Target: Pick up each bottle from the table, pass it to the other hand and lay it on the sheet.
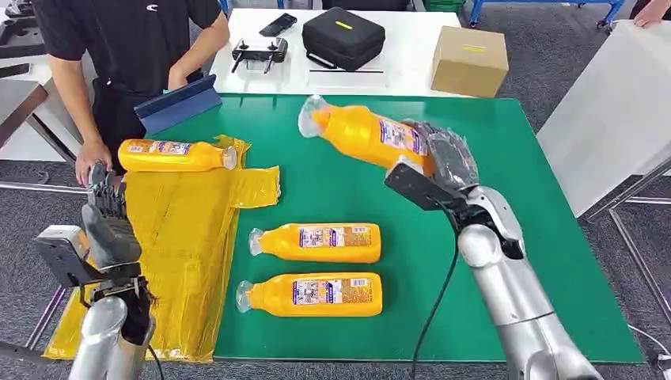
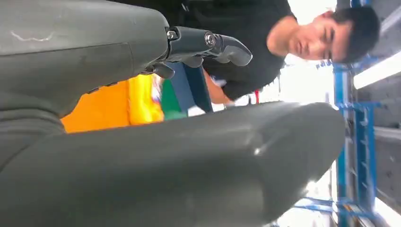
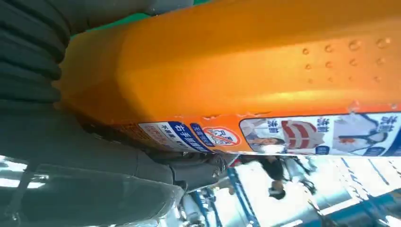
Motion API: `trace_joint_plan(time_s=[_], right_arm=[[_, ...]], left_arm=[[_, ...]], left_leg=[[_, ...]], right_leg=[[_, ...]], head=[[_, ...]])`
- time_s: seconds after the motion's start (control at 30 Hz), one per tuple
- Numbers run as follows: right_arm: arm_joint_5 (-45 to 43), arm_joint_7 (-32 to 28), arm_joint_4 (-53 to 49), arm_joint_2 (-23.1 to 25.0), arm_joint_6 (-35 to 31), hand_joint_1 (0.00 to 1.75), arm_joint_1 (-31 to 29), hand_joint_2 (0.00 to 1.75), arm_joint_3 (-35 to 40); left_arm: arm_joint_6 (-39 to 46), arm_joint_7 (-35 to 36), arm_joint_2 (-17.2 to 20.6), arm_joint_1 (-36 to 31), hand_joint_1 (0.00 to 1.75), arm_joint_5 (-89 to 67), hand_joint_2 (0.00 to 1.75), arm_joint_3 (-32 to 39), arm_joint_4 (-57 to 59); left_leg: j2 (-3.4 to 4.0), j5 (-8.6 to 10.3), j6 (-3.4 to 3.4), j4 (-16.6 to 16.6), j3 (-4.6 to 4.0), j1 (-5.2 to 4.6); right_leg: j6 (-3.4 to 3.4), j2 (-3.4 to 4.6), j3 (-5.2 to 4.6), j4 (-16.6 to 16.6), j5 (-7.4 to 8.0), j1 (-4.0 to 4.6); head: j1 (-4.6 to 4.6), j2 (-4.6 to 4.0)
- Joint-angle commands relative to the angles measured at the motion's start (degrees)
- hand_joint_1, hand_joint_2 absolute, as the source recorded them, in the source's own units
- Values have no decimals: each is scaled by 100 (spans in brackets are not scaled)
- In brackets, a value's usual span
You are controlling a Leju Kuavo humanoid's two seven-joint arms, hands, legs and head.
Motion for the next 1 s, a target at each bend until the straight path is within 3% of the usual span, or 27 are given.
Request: trace_joint_plan(time_s=[0.03, 0.33, 0.47, 0.77, 1.0], right_arm=[[-126, 142, 1307, 914, -127, 175, -1339, 175, 648], [-225, 154, 2130, 1478, -211, 175, -1839, 175, 765], [-348, 24, 2071, 1753, -277, 175, -1711, 175, 979], [-396, -46, 1918, 1800, -466, 175, -1314, 175, 1313], [-326, -90, 2225, 1883, -726, 175, -1342, 175, 1407]], left_arm=[[89, 38, -10, -774, 0, 109, 0, -434, 958], [26, 96, -63, -1128, 0, 100, 0, -759, 1320], [101, 102, -47, -1252, 0, 197, 0, -917, 1519], [80, 91, -116, -1185, 0, 220, 0, -1052, 1374], [65, 115, -141, -1151, 0, 221, 0, -1171, 1177]], left_leg=[[27, -7, -24, 6, 12, 1], [23, -1, -16, 6, -5, 0], [22, -3, -19, 3, 1, 3], [10, -2, -16, -2, 5, 6], [11, 1, -13, 2, -10, 6]], right_leg=[[-15, 23, 1, 12, -1, 0], [-23, 14, -13, 14, 5, -3], [-26, 12, -6, 9, 3, 1], [-24, -1, 2, -1, 1, 3], [-23, 2, -12, 2, 5, 3]], head=[[0, 0], [0, 0], [2, 0], [0, 0], [0, 0]])
